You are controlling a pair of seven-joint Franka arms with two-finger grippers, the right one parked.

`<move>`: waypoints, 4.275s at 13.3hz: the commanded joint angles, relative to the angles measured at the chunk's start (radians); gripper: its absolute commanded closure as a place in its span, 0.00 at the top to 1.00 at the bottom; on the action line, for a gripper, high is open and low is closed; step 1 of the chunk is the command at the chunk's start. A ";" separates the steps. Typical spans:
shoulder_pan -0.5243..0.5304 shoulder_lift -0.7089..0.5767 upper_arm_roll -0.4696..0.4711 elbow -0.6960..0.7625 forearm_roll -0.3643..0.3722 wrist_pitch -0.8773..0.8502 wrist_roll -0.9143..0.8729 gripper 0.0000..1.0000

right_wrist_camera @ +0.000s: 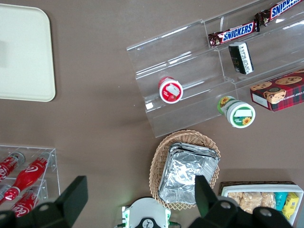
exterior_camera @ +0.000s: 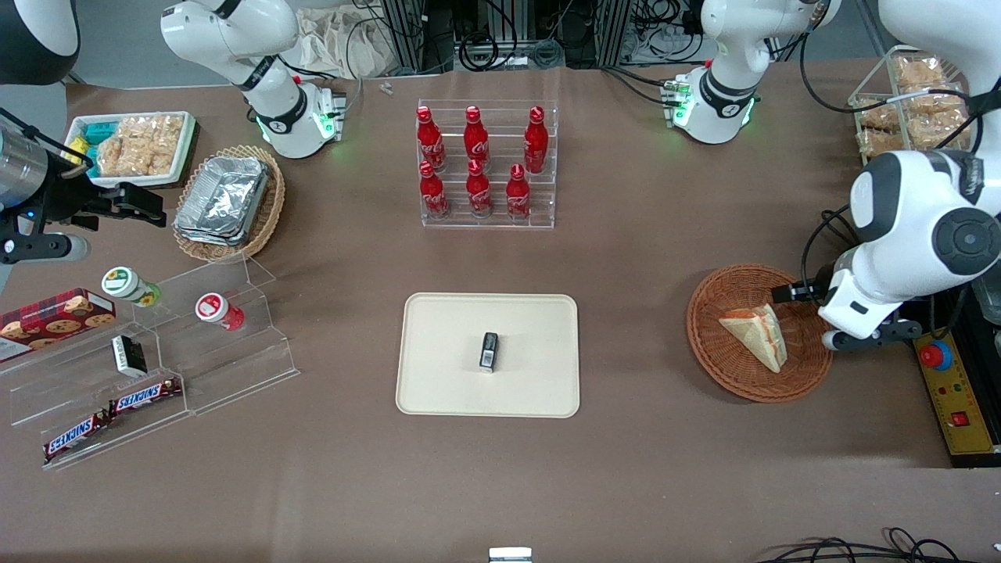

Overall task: Place sandwich from basket to tray
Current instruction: 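Lower the open left gripper over the sandwich in the wicker basket, then close the left gripper on the wrapped sandwich and lift it, then carry the held sandwich toward the cream tray beside the tissue pack, then lower the sandwich onto the tray and open the left gripper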

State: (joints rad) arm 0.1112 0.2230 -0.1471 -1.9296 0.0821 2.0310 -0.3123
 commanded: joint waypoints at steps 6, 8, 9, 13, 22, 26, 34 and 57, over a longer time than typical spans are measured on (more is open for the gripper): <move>0.005 0.133 -0.005 -0.025 -0.005 0.188 -0.355 0.99; 0.005 0.153 -0.005 -0.028 -0.005 0.204 -0.382 0.99; 0.005 0.156 -0.005 -0.043 -0.005 0.221 -0.384 0.98; 0.007 0.151 -0.003 -0.108 -0.005 0.279 -0.416 0.91; -0.004 0.075 -0.012 -0.036 0.010 0.107 -0.418 0.16; -0.005 0.018 -0.066 0.125 0.010 -0.156 -0.360 0.16; -0.016 0.039 -0.374 0.293 0.011 -0.252 -0.272 0.20; -0.338 0.552 -0.359 0.460 0.277 0.120 -0.314 0.22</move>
State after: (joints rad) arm -0.2089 0.7446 -0.5149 -1.5118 0.3337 2.1541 -0.6009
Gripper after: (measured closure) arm 0.780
